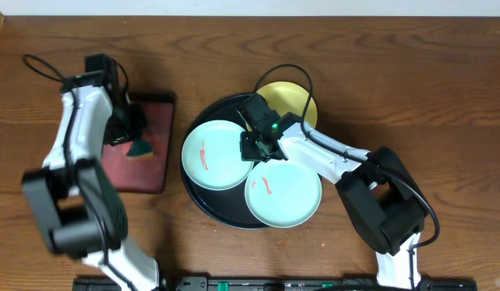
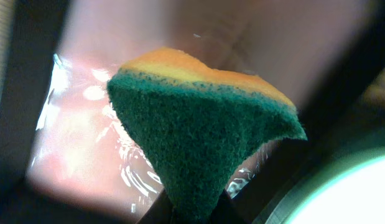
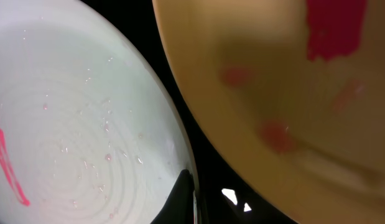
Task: Clean dirty plates on tray and stack at the side
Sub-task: 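Lift the sponge and carry it over the left green plate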
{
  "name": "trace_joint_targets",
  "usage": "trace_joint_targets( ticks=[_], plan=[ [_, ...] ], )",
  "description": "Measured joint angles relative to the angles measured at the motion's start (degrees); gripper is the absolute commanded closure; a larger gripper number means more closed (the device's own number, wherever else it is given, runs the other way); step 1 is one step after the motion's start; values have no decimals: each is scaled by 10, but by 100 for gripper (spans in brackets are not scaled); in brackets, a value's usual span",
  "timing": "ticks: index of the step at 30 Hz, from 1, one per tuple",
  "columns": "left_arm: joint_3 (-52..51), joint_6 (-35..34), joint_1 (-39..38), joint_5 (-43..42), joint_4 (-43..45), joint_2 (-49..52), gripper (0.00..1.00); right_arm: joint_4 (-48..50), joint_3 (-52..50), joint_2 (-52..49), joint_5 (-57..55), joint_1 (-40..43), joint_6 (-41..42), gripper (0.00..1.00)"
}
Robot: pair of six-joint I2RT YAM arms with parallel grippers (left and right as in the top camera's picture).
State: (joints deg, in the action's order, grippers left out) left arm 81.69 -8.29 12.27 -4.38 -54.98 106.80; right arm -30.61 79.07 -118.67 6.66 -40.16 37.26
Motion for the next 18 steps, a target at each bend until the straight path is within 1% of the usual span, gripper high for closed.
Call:
trace_joint_targets(
  ticks=[5, 9, 13, 18],
  plan=[
    [14, 15, -5, -33, -24, -90, 92, 0, 0, 0, 19, 9, -7, 99],
    [16, 22, -31, -48, -39, -109, 92, 0, 0, -1, 26, 12, -9, 99],
    [-8, 21, -71, -56, -25, -106, 93, 0, 0, -1, 30, 13, -11, 99],
    [-75, -10, -126, -60, 40, -104, 93, 0, 0, -1, 30, 13, -15, 99]
  ],
)
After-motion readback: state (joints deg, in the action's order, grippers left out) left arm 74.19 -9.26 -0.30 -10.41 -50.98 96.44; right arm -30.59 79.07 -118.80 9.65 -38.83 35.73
